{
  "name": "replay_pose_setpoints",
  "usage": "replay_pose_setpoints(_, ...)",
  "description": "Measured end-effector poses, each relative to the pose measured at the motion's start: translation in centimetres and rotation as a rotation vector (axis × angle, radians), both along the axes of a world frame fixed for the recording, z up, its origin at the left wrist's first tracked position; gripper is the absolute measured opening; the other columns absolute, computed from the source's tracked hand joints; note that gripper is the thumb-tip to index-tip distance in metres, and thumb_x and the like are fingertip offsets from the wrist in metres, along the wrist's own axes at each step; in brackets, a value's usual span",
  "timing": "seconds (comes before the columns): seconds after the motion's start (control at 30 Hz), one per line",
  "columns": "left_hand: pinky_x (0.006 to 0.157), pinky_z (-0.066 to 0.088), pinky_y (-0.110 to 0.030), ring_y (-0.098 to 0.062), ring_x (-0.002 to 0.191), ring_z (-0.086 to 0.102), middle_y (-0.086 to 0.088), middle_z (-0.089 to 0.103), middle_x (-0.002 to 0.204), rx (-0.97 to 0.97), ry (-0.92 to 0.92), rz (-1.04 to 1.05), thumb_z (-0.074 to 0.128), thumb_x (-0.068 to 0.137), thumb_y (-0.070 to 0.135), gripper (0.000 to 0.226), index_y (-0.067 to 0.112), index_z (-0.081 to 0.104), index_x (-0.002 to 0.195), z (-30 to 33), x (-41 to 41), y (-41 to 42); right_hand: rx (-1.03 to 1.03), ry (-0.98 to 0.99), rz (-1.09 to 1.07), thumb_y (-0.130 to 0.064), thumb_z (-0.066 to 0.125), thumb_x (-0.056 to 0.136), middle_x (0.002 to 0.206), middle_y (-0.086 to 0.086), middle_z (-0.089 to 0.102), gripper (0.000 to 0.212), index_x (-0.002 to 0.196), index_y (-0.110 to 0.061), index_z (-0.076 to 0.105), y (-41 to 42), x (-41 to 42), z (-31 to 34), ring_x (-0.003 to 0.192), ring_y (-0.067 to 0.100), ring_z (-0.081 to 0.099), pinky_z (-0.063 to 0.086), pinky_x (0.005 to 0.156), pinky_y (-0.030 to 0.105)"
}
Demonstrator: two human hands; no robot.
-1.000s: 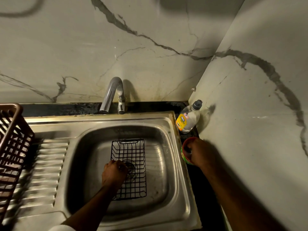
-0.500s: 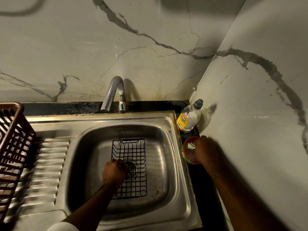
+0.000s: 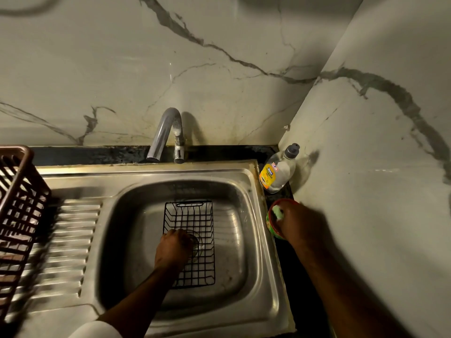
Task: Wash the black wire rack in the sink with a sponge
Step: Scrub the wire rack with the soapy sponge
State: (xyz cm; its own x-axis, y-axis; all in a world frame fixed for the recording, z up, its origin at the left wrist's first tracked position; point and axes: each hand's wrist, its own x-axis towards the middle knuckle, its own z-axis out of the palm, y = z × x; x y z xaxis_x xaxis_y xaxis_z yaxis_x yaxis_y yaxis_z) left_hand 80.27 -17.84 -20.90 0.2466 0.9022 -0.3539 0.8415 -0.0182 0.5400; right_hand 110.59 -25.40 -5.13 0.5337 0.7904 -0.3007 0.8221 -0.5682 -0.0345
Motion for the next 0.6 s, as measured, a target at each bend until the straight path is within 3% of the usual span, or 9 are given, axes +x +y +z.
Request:
replay_pose_setpoints(0.17,0.082,0.058,-0.031,-0.005,0.084,0.063,0.008,0.067,0.092,-0.112,-0.046,-0.077,0.063,0.098,0.028,0.005,0.029,0.064,0.093,0.1,2.3,-0.9,-0.056,0.134,0.004,-0.041,0.067,0.091,0.144,0.003,0.052,0.052,0.141,-0.03,0.054,0.1,0.4,0.2,0.131,0.026,0.049,0.04,0.106,0.032)
replay_pose_setpoints(0.33,0.089,0.057,-0.035,-0.013,0.098,0.063,0.002,0.066,0.108,-0.234,0.005,-0.126,0.065,0.094,0.041,0.028,0.022,0.065,0.115,-0.9,3.3,-1.3,-0.026,0.069,-0.001,-0.053,0.064,0.09,0.13,0.003,0.064,0.051,0.136,-0.032,0.06,0.2,0.7,1.4,0.117,0.026,0.06,0.048,0.095,0.032)
replay_pose_setpoints(0.4,0.092,0.057,-0.036,-0.015,0.102,0.063,0.001,0.066,0.115,-0.257,0.015,-0.129,0.065,0.094,0.042,0.034,0.022,0.063,0.122,-0.8,3.5,-1.4,0.04,0.025,-0.015,-0.053,0.064,0.089,0.124,0.003,0.068,0.05,0.132,-0.029,0.063,0.0,0.6,1.9,0.112,0.027,0.064,0.05,0.09,0.032)
replay_pose_setpoints(0.5,0.093,0.056,-0.034,-0.015,0.106,0.062,0.001,0.066,0.119,-0.251,0.005,-0.116,0.065,0.094,0.043,0.037,0.022,0.062,0.124,-0.6,3.4,-1.5,0.202,0.035,-0.06,-0.035,0.066,0.09,0.12,0.005,0.071,0.04,0.129,-0.027,0.066,-0.4,0.5,2.7,0.109,0.031,0.065,0.05,0.09,0.034)
replay_pose_setpoints(0.6,0.086,0.057,-0.034,-0.01,0.094,0.063,0.006,0.068,0.104,-0.209,0.015,-0.078,0.064,0.093,0.044,0.023,0.027,0.066,0.109,-0.5,2.8,-1.4,0.391,0.059,-0.092,-0.028,0.071,0.086,0.108,0.006,0.075,0.032,0.117,-0.02,0.071,-0.8,0.3,3.2,0.099,0.032,0.068,0.053,0.084,0.035)
